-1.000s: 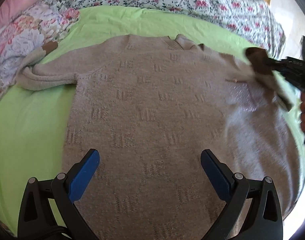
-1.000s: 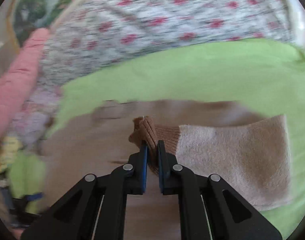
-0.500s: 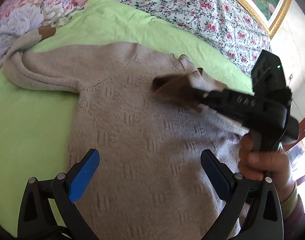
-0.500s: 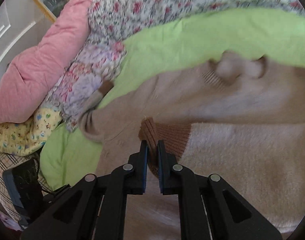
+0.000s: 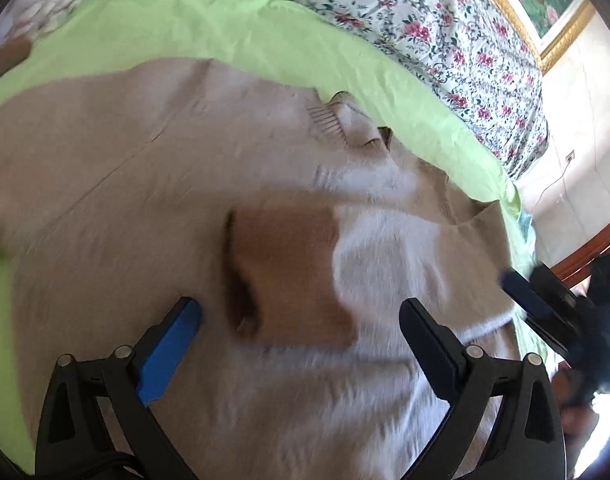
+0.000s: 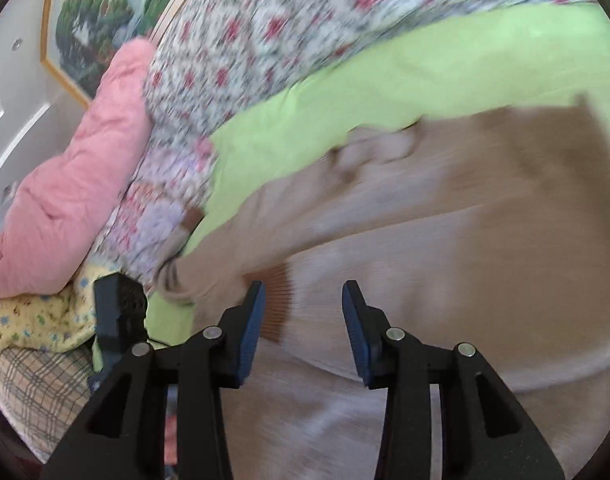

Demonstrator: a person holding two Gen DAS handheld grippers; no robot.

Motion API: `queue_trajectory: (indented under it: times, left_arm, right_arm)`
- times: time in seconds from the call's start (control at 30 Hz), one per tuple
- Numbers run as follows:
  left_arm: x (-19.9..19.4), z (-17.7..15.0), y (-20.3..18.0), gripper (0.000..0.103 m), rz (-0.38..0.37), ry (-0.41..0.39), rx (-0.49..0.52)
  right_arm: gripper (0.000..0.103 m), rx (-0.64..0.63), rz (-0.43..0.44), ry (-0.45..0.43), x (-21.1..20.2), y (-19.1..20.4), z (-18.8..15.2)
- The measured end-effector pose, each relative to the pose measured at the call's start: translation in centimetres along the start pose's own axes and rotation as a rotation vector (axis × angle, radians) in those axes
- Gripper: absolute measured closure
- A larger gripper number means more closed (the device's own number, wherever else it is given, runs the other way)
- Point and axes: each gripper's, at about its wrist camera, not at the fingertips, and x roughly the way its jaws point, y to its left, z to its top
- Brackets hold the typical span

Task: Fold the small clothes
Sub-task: 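Grasp the other sleeve cuff with the left gripper while the right gripper folds its sleeve across the body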

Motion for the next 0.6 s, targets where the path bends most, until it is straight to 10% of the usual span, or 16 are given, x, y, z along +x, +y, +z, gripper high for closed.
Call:
queue_trajectory:
  times: [0.1, 0.2, 0.4, 0.6]
  left_arm:
    - [1.4, 0.8, -1.5, 0.063, 0.006, 0.005, 0.054]
    - [1.7, 0.8, -2.4, 0.086, 0.018, -0.012, 0.1]
    - [-4.3, 1.0, 0.2, 0.09, 0.133, -0.218, 0.087]
    - [-4.6, 0.6, 3.1, 0.09, 0.16, -0.198, 0.058]
  right_arm:
    - [0.062, 0.042, -0.041, -0.064, -3.1, -1.6, -0.1]
    - [0.062, 0.082, -0.068, -0.121, -5.3, -2.9, 0.0]
    - [0.062, 0.135, -0.144, -0.186, -7.9, -5.5, 0.9]
    - [0.062, 0.174, -0.225, -0.185, -7.1, -8.7, 2.1]
